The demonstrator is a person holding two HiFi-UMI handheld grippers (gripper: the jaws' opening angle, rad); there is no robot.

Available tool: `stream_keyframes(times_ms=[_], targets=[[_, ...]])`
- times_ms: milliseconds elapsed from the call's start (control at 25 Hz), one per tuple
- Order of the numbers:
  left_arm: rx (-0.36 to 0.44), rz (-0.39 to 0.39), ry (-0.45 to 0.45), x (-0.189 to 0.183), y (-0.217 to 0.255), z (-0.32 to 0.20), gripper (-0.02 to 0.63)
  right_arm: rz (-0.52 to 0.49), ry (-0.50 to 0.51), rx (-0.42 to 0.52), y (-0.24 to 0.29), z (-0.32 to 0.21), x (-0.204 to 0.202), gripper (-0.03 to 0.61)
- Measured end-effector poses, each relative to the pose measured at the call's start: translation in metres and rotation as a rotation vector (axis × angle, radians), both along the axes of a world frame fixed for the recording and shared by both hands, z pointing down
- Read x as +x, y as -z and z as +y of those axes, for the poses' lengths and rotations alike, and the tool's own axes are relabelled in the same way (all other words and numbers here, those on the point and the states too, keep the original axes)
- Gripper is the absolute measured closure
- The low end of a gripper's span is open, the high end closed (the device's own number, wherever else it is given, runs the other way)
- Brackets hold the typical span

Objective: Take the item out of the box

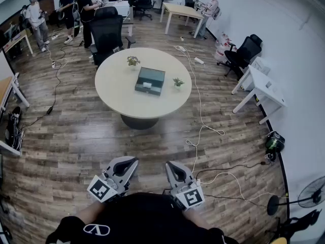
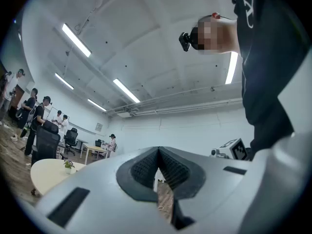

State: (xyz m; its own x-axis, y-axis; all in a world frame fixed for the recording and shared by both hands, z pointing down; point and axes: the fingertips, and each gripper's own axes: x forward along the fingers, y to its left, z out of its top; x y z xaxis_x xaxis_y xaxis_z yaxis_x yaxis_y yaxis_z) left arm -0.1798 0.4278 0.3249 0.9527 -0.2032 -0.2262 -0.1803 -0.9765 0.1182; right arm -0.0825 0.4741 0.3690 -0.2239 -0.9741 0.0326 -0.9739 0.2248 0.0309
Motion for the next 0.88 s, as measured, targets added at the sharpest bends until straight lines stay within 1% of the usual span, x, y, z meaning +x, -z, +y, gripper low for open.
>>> stream_keyframes(times_ms=[240,400,440,560,640,880], targets=[[0.003,-0.001,0.004,0.002,0.001,0.000,0.609,-0.012,-0.005,-0.006,0.000,0.001,0.004,0.575],[0.000,-0.001,0.004,0.006,-0.001,0.002,0.609,-0.097,0.041,0.061,0.017,0.002,0.003,0.574],[0.000,-0.001,0.005,0.007,-0.001,0.003,0.607,-0.095,0.039,0.074,0.020,0.001,0.005,0.574],[0.001,-0.011,0.017,0.014,-0.002,0.002,0.609,-0.034,-0.003,0.075,0.024,0.003,0.018,0.572],[0.000,-0.017,0.033,0.022,-0.005,0.000,0.607,-0.013,0.008,0.076,0.021,0.006,0.027,0.572],[0.009,-0.050,0.095,0.049,-0.012,-0.002,0.607,-0.053,0.057,0.082,0.003,0.010,0.060,0.574]])
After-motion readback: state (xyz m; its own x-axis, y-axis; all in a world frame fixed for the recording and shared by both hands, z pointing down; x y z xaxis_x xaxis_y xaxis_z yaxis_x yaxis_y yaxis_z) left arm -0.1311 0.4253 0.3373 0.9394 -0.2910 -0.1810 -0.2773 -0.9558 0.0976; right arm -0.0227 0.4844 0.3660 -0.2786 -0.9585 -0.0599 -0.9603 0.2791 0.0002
